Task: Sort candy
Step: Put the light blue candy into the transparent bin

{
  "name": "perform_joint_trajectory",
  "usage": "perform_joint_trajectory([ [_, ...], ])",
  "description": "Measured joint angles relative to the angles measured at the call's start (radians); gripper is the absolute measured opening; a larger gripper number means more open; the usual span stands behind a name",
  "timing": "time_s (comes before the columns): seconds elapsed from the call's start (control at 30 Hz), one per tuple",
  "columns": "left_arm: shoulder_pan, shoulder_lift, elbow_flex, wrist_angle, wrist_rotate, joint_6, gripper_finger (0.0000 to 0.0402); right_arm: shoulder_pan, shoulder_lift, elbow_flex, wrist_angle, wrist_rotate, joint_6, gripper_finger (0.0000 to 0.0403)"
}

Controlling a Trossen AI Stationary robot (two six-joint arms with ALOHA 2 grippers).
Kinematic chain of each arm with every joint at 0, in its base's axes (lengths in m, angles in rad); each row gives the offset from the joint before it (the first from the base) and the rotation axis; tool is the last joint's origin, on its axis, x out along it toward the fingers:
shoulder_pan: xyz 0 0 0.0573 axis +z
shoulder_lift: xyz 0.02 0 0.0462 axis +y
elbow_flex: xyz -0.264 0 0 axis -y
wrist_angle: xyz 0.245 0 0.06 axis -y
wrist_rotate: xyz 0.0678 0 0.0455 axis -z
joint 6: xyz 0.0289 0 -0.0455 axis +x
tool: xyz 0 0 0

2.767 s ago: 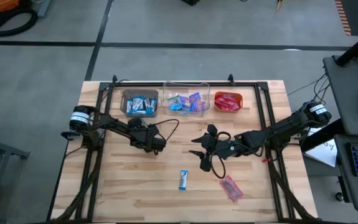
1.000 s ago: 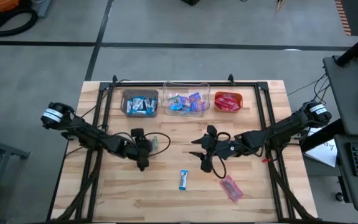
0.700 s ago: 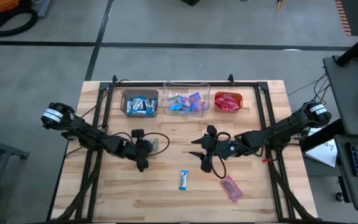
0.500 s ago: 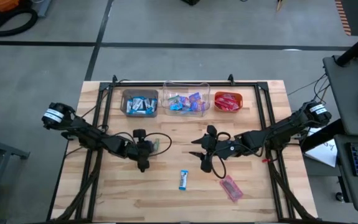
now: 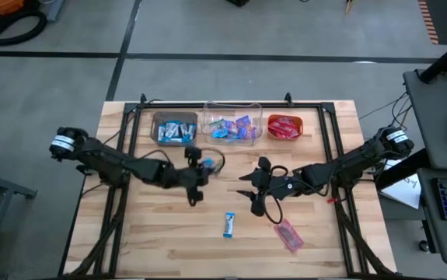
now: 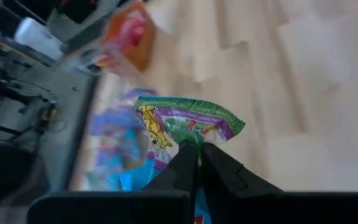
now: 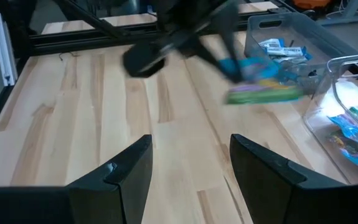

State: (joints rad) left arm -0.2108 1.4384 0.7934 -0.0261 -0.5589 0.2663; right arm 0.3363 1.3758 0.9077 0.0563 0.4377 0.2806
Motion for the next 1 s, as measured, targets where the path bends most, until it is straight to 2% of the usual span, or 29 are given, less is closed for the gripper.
perform_joint_trajectory([
  [0.13,0.096,0.001,0.055,-0.001,0.033,0.11,0.0001,0.019,0.0,0.0,0.0,0.0,0.0,0.0206],
  [0.27,0.217,0.001,0.103,0.002,0.117,0.177,0.0001,0.045,0.0,0.0,0.0,0.0,0.0,0.0206],
  [0.63,0.566,0.001,0.14,0.002,0.327,0.195,0.0001,0.065,0.0,0.0,0.0,0.0,0.006,0.0206],
  [0.8,0.645,0.001,0.14,0.023,0.424,0.173,0.0001,0.065,0.0,0.0,0.0,0.0,0.0,0.0206],
  [1.0,0.657,0.001,0.14,0.052,0.443,0.172,0.0001,0.065,0.0,0.0,0.0,0.001,0.0,0.0206],
])
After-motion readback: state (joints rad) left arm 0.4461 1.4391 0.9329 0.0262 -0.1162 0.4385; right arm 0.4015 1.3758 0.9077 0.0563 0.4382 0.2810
